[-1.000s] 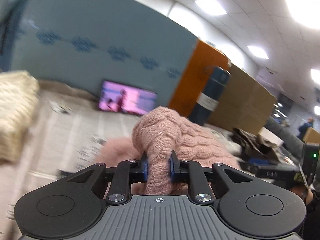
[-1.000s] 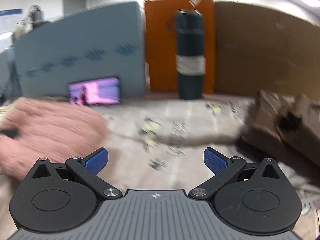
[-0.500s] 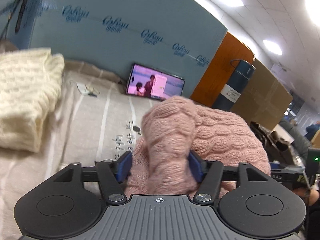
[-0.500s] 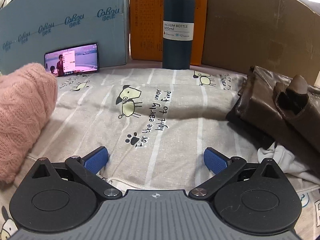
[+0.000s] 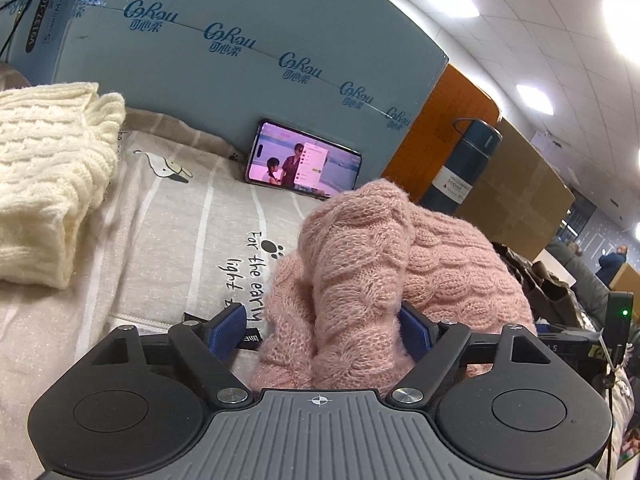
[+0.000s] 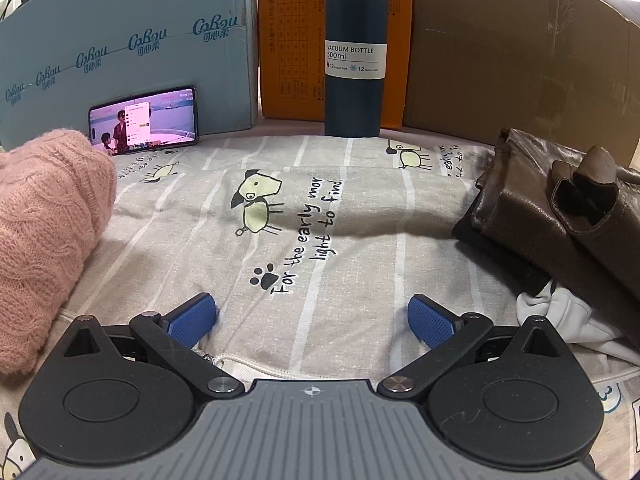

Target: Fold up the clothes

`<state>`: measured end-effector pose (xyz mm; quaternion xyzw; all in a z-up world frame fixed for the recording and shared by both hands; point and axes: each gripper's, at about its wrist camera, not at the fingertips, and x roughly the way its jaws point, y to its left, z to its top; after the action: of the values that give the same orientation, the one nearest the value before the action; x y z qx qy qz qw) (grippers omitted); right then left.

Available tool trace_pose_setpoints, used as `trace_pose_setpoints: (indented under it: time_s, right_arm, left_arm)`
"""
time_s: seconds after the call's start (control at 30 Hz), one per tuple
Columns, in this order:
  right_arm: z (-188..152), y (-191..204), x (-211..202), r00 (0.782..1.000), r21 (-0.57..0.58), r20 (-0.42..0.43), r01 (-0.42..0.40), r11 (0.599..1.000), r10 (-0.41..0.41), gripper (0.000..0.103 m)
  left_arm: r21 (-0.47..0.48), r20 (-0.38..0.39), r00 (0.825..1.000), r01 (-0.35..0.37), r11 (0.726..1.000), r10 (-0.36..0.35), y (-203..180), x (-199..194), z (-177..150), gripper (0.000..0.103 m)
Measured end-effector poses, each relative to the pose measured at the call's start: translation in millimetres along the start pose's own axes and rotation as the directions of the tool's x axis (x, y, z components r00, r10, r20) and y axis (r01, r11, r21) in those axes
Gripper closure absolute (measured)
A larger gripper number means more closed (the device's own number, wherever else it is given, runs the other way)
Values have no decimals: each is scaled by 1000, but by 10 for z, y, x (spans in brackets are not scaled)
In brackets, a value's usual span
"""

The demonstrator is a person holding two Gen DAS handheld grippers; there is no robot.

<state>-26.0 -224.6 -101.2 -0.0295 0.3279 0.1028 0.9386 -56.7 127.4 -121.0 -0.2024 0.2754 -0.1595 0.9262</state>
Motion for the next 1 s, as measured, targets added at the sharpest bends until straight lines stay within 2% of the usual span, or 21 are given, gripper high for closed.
trace_pose_setpoints:
  time_s: [0.2, 0.4, 1.0]
  right_arm:
    - [-2, -1, 6, 1000, 1, 0, 0, 1000, 0, 0]
    - [0, -9, 8, 1000, 1, 0, 0, 1000, 0, 0]
    - [-13, -3, 10, 1000, -1, 1, 3, 1000, -3, 0]
  left_arm:
    - [-5, -3, 1000, 18, 1000, -18, 16, 1, 1, 20]
    - [-11, -6, 999, 36, 999, -36, 33, 1, 2, 15]
    - [-5, -8, 999, 35, 999, -35, 11, -22, 7, 14]
